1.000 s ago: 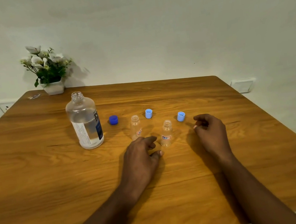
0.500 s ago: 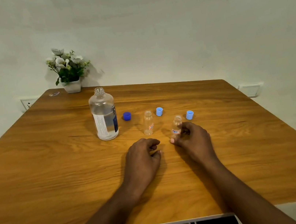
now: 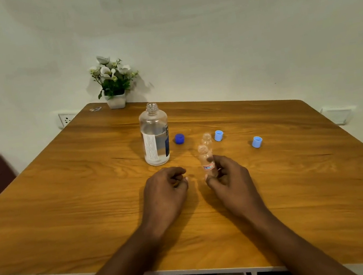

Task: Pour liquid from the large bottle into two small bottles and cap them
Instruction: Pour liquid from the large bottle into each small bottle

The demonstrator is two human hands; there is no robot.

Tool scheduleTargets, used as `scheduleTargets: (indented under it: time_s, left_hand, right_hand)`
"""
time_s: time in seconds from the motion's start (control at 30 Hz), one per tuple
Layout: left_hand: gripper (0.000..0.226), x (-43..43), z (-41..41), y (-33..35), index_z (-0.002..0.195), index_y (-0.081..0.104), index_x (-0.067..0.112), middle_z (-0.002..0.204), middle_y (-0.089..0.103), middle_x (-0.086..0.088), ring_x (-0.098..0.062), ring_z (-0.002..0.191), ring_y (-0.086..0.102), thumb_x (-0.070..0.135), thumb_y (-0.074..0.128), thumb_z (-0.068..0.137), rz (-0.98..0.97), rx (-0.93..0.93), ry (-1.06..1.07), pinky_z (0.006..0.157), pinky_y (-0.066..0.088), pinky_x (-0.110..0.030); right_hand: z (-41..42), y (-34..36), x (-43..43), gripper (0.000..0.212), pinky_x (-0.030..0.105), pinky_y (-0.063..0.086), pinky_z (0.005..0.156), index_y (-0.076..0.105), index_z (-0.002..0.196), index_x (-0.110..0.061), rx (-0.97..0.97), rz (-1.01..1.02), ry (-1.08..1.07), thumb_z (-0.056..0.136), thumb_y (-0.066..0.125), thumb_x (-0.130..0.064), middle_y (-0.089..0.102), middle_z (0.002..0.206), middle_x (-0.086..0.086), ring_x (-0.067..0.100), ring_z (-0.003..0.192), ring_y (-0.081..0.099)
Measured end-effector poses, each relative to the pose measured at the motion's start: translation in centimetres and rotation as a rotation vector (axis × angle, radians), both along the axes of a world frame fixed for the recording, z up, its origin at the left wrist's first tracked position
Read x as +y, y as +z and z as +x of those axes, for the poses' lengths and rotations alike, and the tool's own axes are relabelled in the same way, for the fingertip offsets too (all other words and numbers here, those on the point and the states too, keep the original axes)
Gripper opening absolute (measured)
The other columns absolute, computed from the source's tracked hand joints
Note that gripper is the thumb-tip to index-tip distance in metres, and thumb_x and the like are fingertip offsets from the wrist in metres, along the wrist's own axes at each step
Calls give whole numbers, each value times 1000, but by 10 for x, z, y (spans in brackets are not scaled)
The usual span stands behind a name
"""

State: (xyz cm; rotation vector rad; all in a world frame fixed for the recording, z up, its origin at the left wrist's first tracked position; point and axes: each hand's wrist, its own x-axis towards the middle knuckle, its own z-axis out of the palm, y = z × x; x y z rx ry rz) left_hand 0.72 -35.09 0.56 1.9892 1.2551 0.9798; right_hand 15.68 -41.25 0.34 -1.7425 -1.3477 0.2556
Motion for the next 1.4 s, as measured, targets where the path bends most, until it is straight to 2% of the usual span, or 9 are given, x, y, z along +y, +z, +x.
scheduleTargets:
  time_s: [0.17,0.3,0.47,0.6,0.77,0.83,0.93,1.13,1.4]
  left_hand:
    - [29,23,-22,-1,111,64,20,94,63,5,-10,87,59,18,69,82,23,-87,130,79,49,-28]
    - [49,39,-29,-2,121,50,20,114,51,1,-12,98,52,19,73,78,23,-124,214,81,49,-33]
    - [81,56,-30,-5,139,31,24,143,35,-1,-18,128,39,22,78,74,-16,-117,186,101,44,-43]
    - [93,71,-27,-5,145,22,27,150,31,2,-19,135,34,32,80,72,-25,-84,103,106,39,-45]
    - [94,87,-20,0,143,27,26,144,42,5,-12,129,41,38,82,69,-16,-136,1,95,39,-28]
    - [87,93,-17,1,139,34,26,140,48,6,-10,124,46,37,82,68,-17,-148,-21,92,44,-28]
    - [80,99,-17,-1,134,41,25,132,55,7,-11,115,53,36,84,67,-7,-157,-13,87,50,-28]
    - [81,106,-20,0,132,44,21,124,57,10,-8,109,54,32,86,64,108,-137,0,81,46,-17]
    - [76,121,-47,2,128,47,17,120,60,-1,-15,105,56,29,87,64,365,27,73,84,49,-31]
  right_hand:
    - [-17,1,18,46,26,55,76,61,125,-18,-10,-23,87,82,73,-28,70,102,-5,4,87,63]
    - [-17,3,31,50,28,55,80,63,124,-17,-6,-42,102,77,78,-28,70,107,-4,5,90,63]
    - [-13,4,42,52,26,55,81,61,125,-18,-14,-38,122,77,78,-30,67,114,-5,5,93,62]
    - [-9,3,51,53,35,56,84,61,124,-22,-3,-45,131,76,78,-34,68,113,-6,9,98,62]
    - [-6,5,59,51,25,55,78,62,122,-21,16,-40,160,75,79,-31,68,105,-10,1,89,62]
    - [-6,6,60,46,20,54,75,64,119,-23,29,-32,162,76,79,-31,65,98,-16,-2,86,62]
    - [-7,7,60,40,21,54,74,66,114,-25,61,-7,166,76,78,-32,68,97,-15,-1,86,63]
    - [-13,4,56,44,25,56,72,68,117,-22,140,4,189,75,80,-27,74,93,-8,3,79,66]
    - [-12,5,54,43,33,56,76,70,116,-21,163,-1,192,74,81,-25,74,92,-8,5,80,67]
